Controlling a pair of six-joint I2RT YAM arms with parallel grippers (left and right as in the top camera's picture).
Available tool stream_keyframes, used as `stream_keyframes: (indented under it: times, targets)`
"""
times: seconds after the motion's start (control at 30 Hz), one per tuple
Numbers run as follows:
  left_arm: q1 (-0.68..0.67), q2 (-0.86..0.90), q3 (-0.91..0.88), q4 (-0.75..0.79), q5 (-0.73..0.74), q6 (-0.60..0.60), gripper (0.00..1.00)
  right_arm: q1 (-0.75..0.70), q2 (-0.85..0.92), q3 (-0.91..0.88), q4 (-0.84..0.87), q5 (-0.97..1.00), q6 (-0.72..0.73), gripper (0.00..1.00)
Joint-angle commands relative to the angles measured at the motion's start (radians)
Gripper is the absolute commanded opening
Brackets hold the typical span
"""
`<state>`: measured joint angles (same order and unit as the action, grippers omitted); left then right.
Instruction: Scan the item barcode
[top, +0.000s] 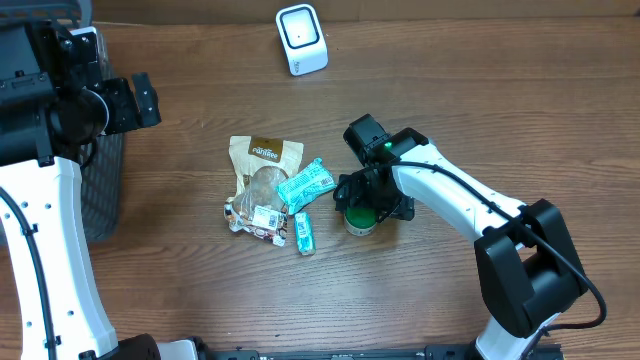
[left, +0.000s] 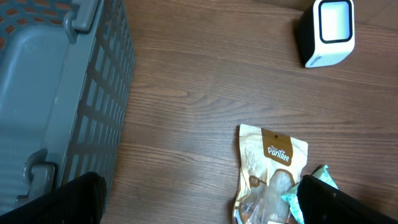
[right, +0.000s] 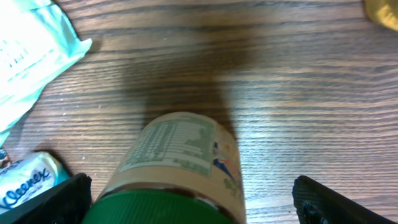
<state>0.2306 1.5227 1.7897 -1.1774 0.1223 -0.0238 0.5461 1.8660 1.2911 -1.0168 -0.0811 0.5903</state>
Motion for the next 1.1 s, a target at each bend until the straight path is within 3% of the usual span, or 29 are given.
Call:
stream_keyframes:
  times: [0.0, 0.4, 0.73, 0.9, 1.07]
  targets:
    - [-0.002, 0.002, 0.011, 0.003, -0.002, -0.006, 1.0, 0.019, -0.006, 0.026, 0.002, 0.066, 0.009, 1.0]
    - [-0.002, 0.002, 0.011, 0.003, -0.002, -0.006, 0.99, 0.02, -0.006, 0.026, 0.059, 0.053, 0.009, 0.99]
    - [-0.002, 0.002, 0.011, 0.003, -0.002, -0.006, 1.0, 0.11, -0.006, 0.024, 0.013, 0.115, 0.009, 0.87]
    - [-0.002, 0.002, 0.011, 0.003, -0.002, -0.006, 1.0, 0.129, -0.006, 0.024, 0.017, 0.17, 0.009, 0.72]
    - [-0.002, 0.002, 0.011, 0.003, -0.002, -0.006, 1.0, 0.129, -0.006, 0.024, 0.032, 0.231, 0.008, 0.7]
